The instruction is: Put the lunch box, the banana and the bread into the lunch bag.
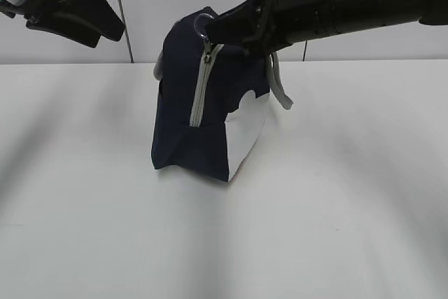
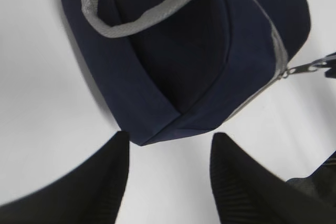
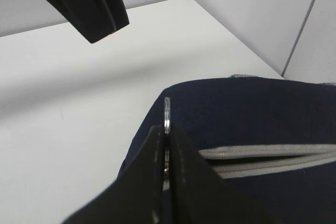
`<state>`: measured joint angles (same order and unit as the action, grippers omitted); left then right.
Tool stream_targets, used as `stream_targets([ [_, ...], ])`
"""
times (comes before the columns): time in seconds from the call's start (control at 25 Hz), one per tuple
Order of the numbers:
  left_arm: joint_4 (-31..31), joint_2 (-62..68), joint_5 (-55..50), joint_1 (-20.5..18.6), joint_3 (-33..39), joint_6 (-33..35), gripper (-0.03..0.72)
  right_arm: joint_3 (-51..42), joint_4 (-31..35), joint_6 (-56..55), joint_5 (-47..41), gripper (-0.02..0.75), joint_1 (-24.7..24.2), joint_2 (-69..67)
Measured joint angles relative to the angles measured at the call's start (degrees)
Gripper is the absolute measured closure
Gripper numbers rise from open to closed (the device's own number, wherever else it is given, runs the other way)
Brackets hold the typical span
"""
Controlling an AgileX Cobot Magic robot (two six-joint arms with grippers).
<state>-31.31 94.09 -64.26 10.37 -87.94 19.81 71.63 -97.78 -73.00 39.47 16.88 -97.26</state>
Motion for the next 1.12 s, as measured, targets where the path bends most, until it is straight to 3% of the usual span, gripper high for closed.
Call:
stream_targets([
  [0.2,-1.02,0.0,0.23,0.0,0.0,2.09,0.328,3.48,-1.59,-2.4,0.77,0.754,0.0,-2.26],
  [0.64,-3.4,0.0,0.25,0.0,0.0,6.55,0.328,4.72,-1.82,-2.93,-6.22,0.754,0.0,-2.5],
  [1.12,-6.21,2.45,-0.27,0.0,0.0,9.23,0.328,8.84,-1.73,-3.03,-4.79,0.754,0.0,-3.11],
])
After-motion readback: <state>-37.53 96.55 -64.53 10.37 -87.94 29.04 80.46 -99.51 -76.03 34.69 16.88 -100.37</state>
